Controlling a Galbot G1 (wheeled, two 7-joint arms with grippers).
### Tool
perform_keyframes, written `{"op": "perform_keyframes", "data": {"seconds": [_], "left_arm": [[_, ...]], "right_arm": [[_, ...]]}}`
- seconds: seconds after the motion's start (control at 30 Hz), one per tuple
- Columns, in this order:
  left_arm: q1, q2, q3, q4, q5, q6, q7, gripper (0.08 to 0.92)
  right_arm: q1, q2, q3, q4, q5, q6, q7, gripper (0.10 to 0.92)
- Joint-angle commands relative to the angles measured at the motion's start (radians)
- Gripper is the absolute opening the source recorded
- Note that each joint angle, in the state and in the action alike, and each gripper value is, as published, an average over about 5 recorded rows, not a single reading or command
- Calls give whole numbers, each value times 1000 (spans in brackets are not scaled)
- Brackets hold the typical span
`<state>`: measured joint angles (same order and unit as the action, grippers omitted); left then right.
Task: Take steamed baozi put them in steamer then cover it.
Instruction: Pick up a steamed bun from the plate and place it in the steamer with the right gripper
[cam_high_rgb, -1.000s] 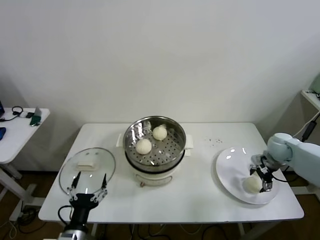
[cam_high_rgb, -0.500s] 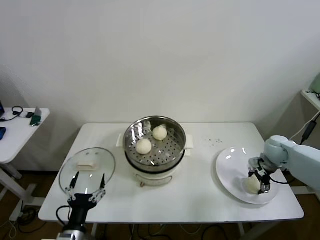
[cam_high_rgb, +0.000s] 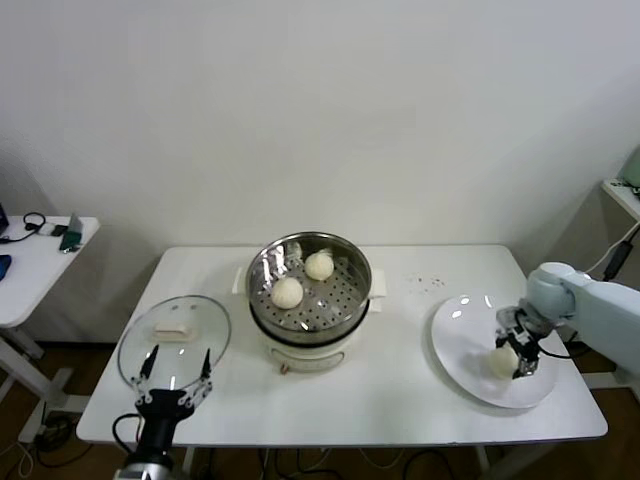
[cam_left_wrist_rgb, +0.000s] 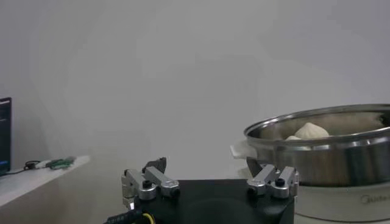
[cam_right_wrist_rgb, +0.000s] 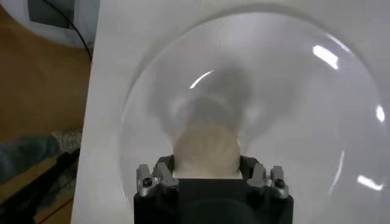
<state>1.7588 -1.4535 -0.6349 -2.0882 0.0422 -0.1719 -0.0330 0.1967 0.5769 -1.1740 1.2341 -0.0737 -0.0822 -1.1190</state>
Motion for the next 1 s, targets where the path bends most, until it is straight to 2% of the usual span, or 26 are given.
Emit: {"op": "perform_keyframes", "data": {"seconds": [0.03,0.23,0.43,0.7,1.0], "left_arm": [[4,0,1,-1,-2,-2,0,823],[9,1,3,-7,-3,-4,0,823],[7,4,10,-6,-2,-3,3,823],[1,7,16,8,-2,-4,3,823],[-4,21,18,8,-11,0,5,823]], "right_arm": [[289,52,-182,10,54,77,-22,687],[610,202,-356,63,123,223,-55,687],[721,345,-380,117,173,298,-80,688],[722,530,-306,158,177,378,-107,694],[589,724,-221,82,44,478,-118,696]]}}
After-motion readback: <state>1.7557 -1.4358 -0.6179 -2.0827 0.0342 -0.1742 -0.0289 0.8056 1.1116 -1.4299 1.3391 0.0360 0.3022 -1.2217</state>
